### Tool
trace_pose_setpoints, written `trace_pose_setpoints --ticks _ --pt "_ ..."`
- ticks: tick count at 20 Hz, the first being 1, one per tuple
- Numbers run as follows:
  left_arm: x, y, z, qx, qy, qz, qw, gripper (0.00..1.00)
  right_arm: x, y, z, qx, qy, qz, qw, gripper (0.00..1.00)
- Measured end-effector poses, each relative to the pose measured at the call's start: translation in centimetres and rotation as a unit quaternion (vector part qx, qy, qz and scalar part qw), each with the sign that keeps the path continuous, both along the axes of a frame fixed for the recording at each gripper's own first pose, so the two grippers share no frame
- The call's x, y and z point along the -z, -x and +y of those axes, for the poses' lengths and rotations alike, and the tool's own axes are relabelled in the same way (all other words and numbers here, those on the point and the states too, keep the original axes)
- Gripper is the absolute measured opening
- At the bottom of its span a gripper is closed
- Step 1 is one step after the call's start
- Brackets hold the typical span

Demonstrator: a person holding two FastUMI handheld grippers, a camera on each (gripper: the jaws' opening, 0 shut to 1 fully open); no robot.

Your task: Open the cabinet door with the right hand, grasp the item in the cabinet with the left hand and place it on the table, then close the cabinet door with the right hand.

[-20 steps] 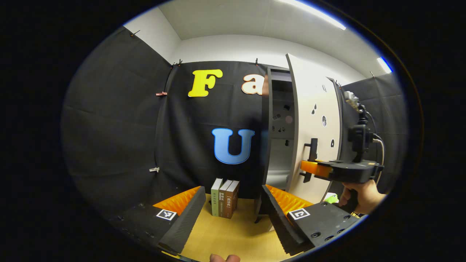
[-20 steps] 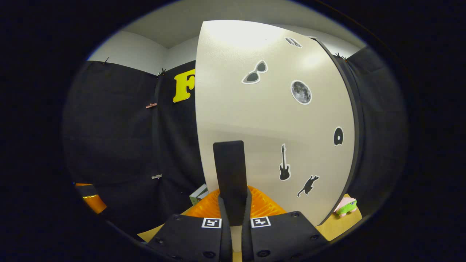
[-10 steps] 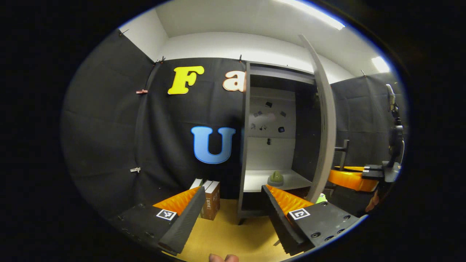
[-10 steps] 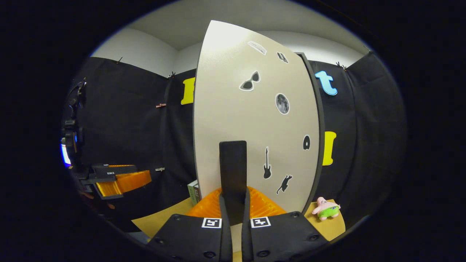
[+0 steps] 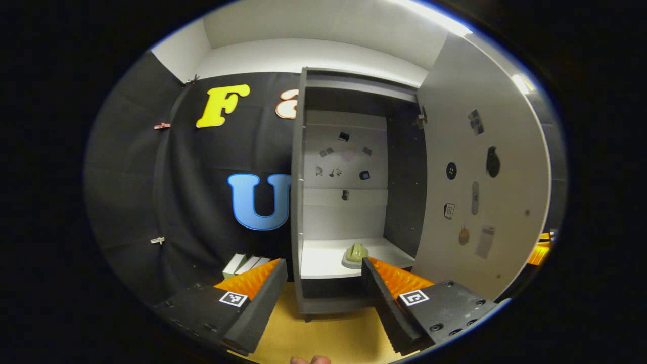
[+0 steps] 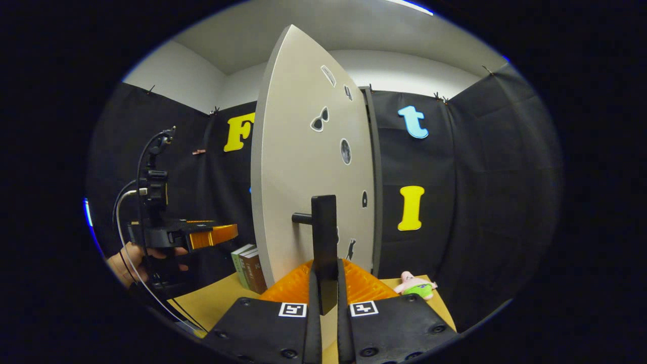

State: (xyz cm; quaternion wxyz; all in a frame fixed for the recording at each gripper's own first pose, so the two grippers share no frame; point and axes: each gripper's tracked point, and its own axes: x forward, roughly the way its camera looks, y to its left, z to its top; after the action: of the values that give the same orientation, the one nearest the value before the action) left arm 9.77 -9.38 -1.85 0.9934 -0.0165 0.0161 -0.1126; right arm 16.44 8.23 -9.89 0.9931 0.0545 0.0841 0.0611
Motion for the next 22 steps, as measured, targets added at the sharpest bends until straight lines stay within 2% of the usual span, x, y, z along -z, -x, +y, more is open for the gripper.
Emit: trace_pose_setpoints --ticks 2,6,9,12,13,14,15,16,17,18,19,20,21,22 --pt "-0.1 -2.3 -2.2 0.018 0.001 0.003 1.000 0.94 -0.2 -0.2 -1.2 0.023 0.012 -0.007 1.000 0.16" --pt "1.0 -6.9 -5.4 0.037 -0.038 0.028 0.998 0.93 -0.2 0.1 -2.7 0.043 0.023 -0.009 0.999 0.16" --pt "1.9 -9.1 -7.6 0.055 -0.034 0.044 0.997 0.93 -0.1 0.3 -3.3 0.060 0.020 -0.006 0.998 0.13" --pt "2.5 -10.6 -9.1 0.065 -0.029 0.058 0.996 0.94 0.0 0.3 -3.0 0.047 0.015 -0.002 0.999 0.15" --pt "2.5 -11.0 -9.5 0.066 -0.026 0.061 0.996 0.94 0.1 0.5 -2.7 0.039 0.013 0.003 0.999 0.21" --pt "2.7 -11.4 -9.9 0.069 -0.022 0.065 0.995 0.94 0.2 0.8 -2.7 0.035 0.014 0.007 0.999 0.22" --pt "2.8 -11.8 -10.2 0.070 -0.018 0.070 0.995 0.93 0.2 0.8 -3.4 0.042 0.021 0.007 0.999 0.31" --pt "2.9 -12.4 -10.6 0.072 -0.015 0.074 0.995 0.93 0.0 0.8 -4.0 0.049 0.026 0.002 0.998 0.34" --pt "3.0 -12.9 -10.9 0.074 -0.012 0.079 0.994 0.93 0.0 0.7 -4.1 0.053 0.026 0.000 0.998 0.43" --pt "3.2 -13.4 -11.2 0.077 -0.010 0.084 0.993 0.94 -0.1 0.7 -4.2 0.056 0.018 -0.001 0.998 0.57" --pt "3.5 -13.9 -11.6 0.081 -0.011 0.091 0.993 0.93 -0.2 0.8 -3.9 0.056 0.007 -0.005 0.998 0.76" --pt "3.8 -14.5 -11.8 0.084 -0.015 0.098 0.992 0.93 -0.6 0.7 -3.5 0.051 -0.004 -0.015 0.999 0.80" --pt "4.1 -15.2 -12.0 0.088 -0.020 0.106 0.990 0.93 -0.9 0.4 -3.3 0.050 -0.011 -0.027 0.998 0.99" --pt "4.6 -15.8 -12.1 0.088 -0.024 0.115 0.989 0.93 -1.0 -0.1 -3.5 0.055 -0.010 -0.033 0.998 0.99"
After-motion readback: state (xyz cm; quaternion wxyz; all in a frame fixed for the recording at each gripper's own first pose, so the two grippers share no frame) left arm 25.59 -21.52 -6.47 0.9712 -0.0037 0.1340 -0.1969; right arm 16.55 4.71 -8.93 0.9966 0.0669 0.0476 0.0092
